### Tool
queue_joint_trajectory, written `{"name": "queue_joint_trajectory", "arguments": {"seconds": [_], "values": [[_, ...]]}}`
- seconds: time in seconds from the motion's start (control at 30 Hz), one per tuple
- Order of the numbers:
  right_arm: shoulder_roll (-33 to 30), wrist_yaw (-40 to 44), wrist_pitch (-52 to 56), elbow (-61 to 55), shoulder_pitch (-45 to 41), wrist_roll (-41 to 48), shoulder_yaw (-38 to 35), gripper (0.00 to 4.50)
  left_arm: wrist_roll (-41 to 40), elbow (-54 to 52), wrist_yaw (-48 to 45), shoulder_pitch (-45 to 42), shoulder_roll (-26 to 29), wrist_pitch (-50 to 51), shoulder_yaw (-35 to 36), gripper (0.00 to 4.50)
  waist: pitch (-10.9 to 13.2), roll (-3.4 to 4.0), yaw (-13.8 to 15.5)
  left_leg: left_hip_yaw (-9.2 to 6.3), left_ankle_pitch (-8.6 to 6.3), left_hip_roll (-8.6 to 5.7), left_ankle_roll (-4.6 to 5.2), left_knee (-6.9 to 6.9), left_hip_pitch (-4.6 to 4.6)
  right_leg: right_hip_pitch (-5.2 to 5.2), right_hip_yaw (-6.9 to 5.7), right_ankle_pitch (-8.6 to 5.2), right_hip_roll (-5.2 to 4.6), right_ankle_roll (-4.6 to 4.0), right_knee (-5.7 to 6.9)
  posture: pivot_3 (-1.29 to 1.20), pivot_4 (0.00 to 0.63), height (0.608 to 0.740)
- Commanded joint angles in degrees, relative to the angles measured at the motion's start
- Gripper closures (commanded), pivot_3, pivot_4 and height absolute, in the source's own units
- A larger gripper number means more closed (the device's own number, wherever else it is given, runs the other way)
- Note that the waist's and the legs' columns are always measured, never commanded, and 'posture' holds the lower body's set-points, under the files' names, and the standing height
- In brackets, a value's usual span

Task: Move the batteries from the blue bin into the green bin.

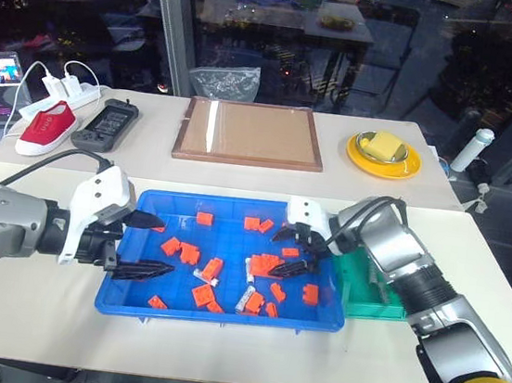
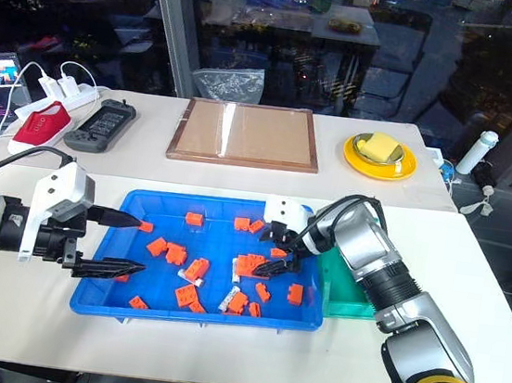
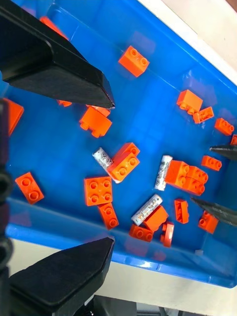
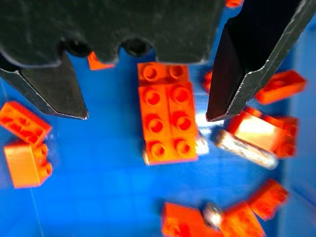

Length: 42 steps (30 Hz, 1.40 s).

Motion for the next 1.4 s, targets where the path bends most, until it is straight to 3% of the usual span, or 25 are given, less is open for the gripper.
{"name": "queue_joint_trajectory", "arguments": {"seconds": [0.03,0.23,0.37,0.5,0.73,0.77,0.97,1.1,1.23,1.4], "values": [[1.1,-0.4,-0.9,-1.1,0.6,-0.6,-0.9,0.93,0.6,-1.6,-0.1,0.6,1.0,-0.9,1.8,0.0,0.0,0.0,0.0,0.0,0.0,0.0,0.0,0.0,0.0,0.0,0.0,0.0,0.0,0.0,0.0,0.0,0.15,0.74],[0.5,0.6,-0.3,-3.1,1.0,-0.9,-2.0,2.97,0.9,-1.4,-0.5,0.4,0.7,-1.2,1.3,0.0,0.0,0.0,0.0,0.0,0.0,0.0,0.0,0.0,0.0,0.0,0.0,0.0,0.0,0.0,0.0,0.0,0.15,0.74],[-1.8,2.2,0.6,-4.3,-1.0,0.9,-4.9,2.97,1.5,-1.0,-0.7,0.3,0.6,-1.6,0.6,0.0,0.0,0.0,0.1,0.0,0.0,-0.01,0.0,0.0,0.0,0.01,0.0,0.0,0.0,0.0,-0.01,0.0,0.15,0.74],[-4.8,-1.6,-5.5,2.5,-5.6,-3.9,-6.7,2.97,1.6,-2.5,-0.9,0.6,1.4,-1.1,-0.5,0.0,0.0,0.01,0.0,0.01,0.0,-0.01,0.0,0.0,0.0,0.0,0.0,0.0,-0.01,0.0,-0.03,0.0,0.15,0.74],[-1.6,-4.6,-10.8,12.0,-7.0,-7.3,-5.7,2.97,2.1,-2.3,-0.5,-0.6,1.4,-1.1,-1.9,0.0,0.0,-0.01,-0.3,0.04,0.0,0.02,0.0,-0.07,0.05,0.01,0.0,0.0,0.01,-0.01,-0.06,0.0,0.15,0.74],[-0.6,-5.0,-10.5,12.9,-7.2,-6.9,-6.5,2.02,2.1,-2.4,-0.5,-0.8,1.4,-1.0,-2.1,0.0,0.0,-0.01,-0.3,0.04,0.0,0.02,0.0,-0.06,0.04,0.0,0.0,0.0,0.01,-0.01,-0.05,0.0,0.15,0.74],[0.1,-3.1,-9.5,12.9,-8.7,-5.4,-9.2,0.08,2.0,-3.0,-0.9,-0.4,1.9,-0.5,-2.6,0.0,0.0,0.0,-0.1,0.02,0.0,0.0,0.0,-0.05,0.02,0.02,0.0,0.0,-0.01,-0.01,-0.02,0.0,0.15,0.74],[-0.7,0.2,-7.9,7.7,-9.5,-2.9,-10.7,0.01,1.9,-3.1,-0.9,-0.3,1.9,-0.4,-2.4,0.0,0.0,0.02,-0.1,0.02,0.0,0.0,0.0,-0.05,0.02,0.01,0.0,0.0,-0.01,-0.01,-0.02,0.0,0.15,0.74],[0.3,6.1,-1.9,-6.6,-5.7,2.6,-8.9,0.01,2.1,-3.0,-0.9,-0.1,2.0,-0.4,-2.2,0.0,0.0,0.02,-0.2,0.02,0.0,0.03,0.0,-0.06,0.03,0.0,0.0,0.0,0.01,-0.01,-0.01,0.0,0.15,0.74],[4.2,2.9,2.3,-10.7,-1.4,0.6,-4.4,0.01,1.8,-3.4,-1.0,-0.1,2.0,-0.4,-2.4,0.0,0.0,0.01,-0.2,0.03,-0.02,0.08,0.02,-0.02,0.09,-0.01,-0.04,0.0,0.06,-0.01,0.41,0.0,0.15,0.74]]}}
